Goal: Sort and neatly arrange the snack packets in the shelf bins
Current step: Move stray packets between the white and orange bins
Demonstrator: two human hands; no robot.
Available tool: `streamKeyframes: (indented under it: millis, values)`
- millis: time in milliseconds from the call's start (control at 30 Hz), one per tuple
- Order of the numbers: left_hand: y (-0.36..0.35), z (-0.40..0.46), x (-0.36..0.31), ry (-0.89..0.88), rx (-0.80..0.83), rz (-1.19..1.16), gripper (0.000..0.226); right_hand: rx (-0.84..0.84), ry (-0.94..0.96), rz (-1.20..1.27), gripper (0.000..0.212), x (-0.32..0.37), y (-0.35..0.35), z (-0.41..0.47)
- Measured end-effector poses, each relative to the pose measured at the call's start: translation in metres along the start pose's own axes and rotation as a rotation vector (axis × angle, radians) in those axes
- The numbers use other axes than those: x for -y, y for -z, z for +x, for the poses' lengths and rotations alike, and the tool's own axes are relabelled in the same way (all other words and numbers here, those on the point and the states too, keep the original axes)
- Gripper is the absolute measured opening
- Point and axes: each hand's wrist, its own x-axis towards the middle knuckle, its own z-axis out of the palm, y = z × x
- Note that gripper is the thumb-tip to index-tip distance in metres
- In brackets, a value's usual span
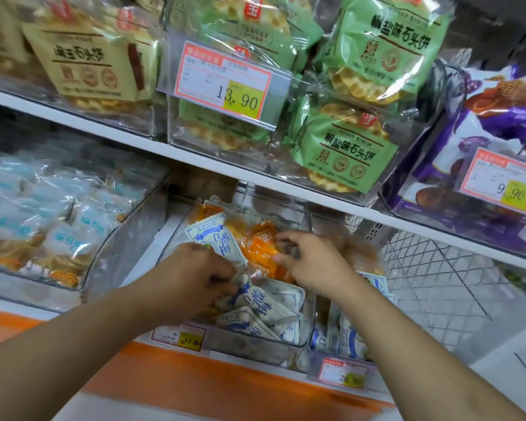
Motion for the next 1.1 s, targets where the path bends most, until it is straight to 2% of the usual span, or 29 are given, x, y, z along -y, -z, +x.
streamKeyframes:
  millis: [100, 167, 267, 367, 433, 533, 633, 700, 800, 900, 1033, 1100]
  values:
    - [0.002, -0.004, 0.008, -0.006, 0.029, 0.031, 0.035, 0.125, -0.008, -0.138, 0.053, 0.012, -0.008, 0.025]
    - [0.004, -0.006, 0.005, -0.003, 0.054, 0.031, 0.033, 0.152, -0.032, -0.170, 0.047, 0.018, -0.014, 0.036]
    - [0.006, -0.006, -0.001, -0.017, 0.047, -0.022, 0.029, 0.157, -0.044, -0.197, 0.035, 0.022, -0.021, 0.043]
    - [0.007, -0.005, -0.005, 0.017, 0.034, -0.050, 0.044, 0.146, -0.049, -0.229, 0.028, 0.018, -0.025, 0.044]
    - [0.007, -0.005, -0.006, 0.027, 0.037, -0.041, 0.044, 0.118, -0.060, -0.126, 0.023, 0.016, -0.020, 0.039]
    - [0.005, -0.006, -0.007, 0.038, 0.027, -0.037, 0.043, -0.045, -0.063, 0.048, 0.050, 0.013, -0.004, 0.023]
    - [0.004, -0.005, -0.009, 0.061, -0.015, -0.088, 0.040, -0.260, -0.121, 0.235, 0.029, -0.001, 0.007, 0.004]
    - [0.002, -0.004, -0.014, 0.069, -0.052, -0.103, 0.036, -0.402, -0.164, 0.496, 0.016, -0.017, 0.010, -0.012]
    - [-0.002, -0.001, -0.025, 0.097, -0.065, -0.129, 0.041, -0.542, -0.176, 0.762, 0.016, -0.043, 0.015, -0.036]
    - [-0.008, 0.001, -0.036, 0.086, -0.058, -0.144, 0.040, -0.628, -0.284, 0.892, 0.004, -0.070, 0.020, -0.056]
    - [-0.015, 0.004, -0.049, 0.086, -0.062, -0.153, 0.041, -0.755, -0.420, 0.923, 0.018, -0.105, 0.021, -0.072]
    - [-0.018, 0.006, -0.055, 0.082, -0.057, -0.158, 0.040, -0.740, -0.428, 0.858, 0.018, -0.117, 0.019, -0.076]
